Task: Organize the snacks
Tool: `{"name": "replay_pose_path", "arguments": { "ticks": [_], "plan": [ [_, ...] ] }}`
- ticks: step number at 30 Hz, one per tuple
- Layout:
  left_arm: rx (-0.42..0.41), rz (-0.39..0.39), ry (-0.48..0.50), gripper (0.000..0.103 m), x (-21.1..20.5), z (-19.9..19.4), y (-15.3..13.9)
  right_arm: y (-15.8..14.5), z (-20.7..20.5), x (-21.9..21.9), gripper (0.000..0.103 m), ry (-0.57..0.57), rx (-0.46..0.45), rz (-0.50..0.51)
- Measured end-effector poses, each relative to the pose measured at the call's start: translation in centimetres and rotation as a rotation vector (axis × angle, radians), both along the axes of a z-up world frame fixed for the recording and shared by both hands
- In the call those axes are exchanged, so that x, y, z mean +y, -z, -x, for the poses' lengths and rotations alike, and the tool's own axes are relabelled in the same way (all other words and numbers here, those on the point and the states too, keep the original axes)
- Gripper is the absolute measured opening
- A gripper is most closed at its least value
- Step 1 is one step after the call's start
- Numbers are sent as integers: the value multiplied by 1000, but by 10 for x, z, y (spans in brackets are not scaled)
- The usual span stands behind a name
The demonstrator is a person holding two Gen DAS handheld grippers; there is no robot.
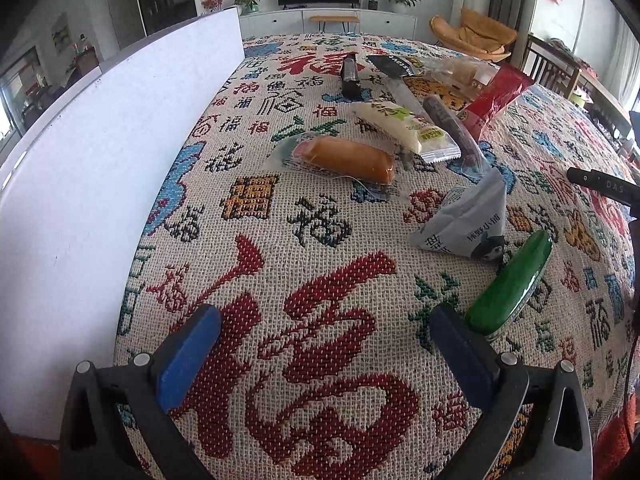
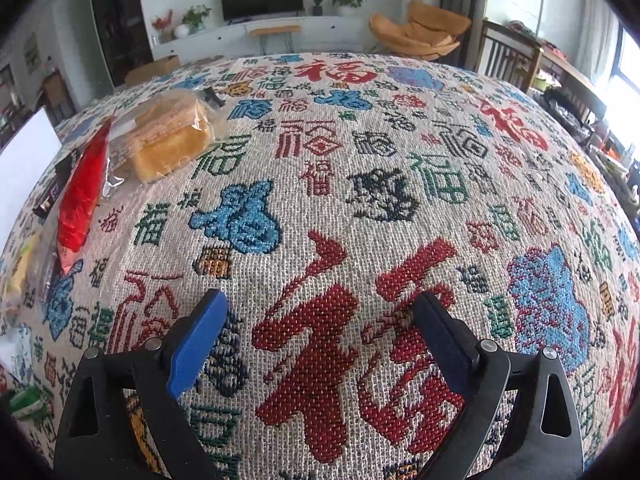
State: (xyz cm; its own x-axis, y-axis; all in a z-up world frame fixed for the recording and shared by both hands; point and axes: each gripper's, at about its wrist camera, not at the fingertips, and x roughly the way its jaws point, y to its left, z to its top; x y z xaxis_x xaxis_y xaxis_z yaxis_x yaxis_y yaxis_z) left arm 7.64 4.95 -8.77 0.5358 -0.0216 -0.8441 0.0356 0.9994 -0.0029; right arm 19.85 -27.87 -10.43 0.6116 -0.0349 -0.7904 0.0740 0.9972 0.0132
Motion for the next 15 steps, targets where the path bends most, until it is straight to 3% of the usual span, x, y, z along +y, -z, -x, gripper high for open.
{"name": "replay_pose_path", "arguments": {
  "ticks": [15],
  "plan": [
    [-35, -1, -10, 103, 0, 4, 1, 0, 0, 0, 97, 0, 0, 0]
  ]
}}
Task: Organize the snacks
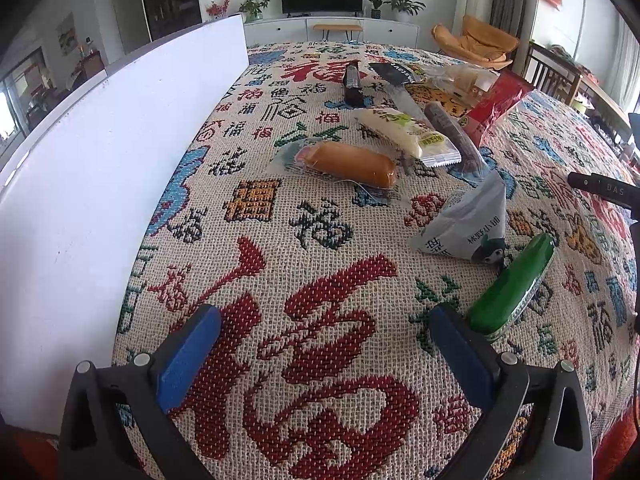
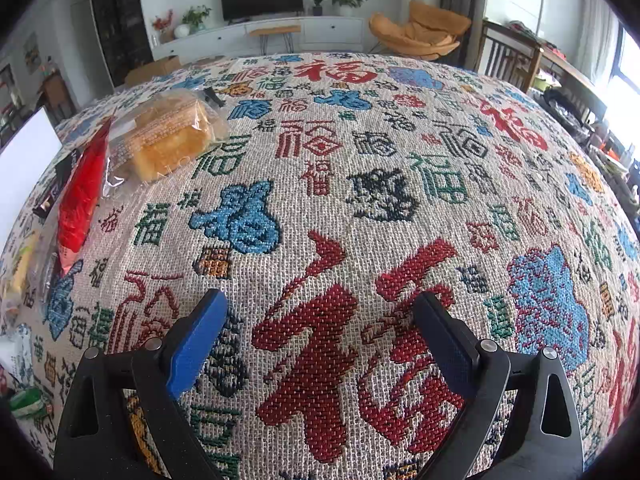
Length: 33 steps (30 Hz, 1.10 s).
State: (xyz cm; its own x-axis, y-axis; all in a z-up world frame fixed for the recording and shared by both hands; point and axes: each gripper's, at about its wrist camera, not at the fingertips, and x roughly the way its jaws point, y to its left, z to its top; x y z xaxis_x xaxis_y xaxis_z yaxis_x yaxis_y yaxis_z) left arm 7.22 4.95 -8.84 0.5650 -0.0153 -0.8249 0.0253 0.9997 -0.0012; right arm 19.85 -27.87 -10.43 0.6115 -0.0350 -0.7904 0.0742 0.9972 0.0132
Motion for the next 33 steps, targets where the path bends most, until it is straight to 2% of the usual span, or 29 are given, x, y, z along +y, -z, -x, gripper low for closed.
{"name": "replay_pose_path", "arguments": {
  "ticks": [33],
  "plan": [
    [1, 2, 16, 103, 1, 2, 0, 0, 0, 0, 97, 0, 0, 0]
  ]
}}
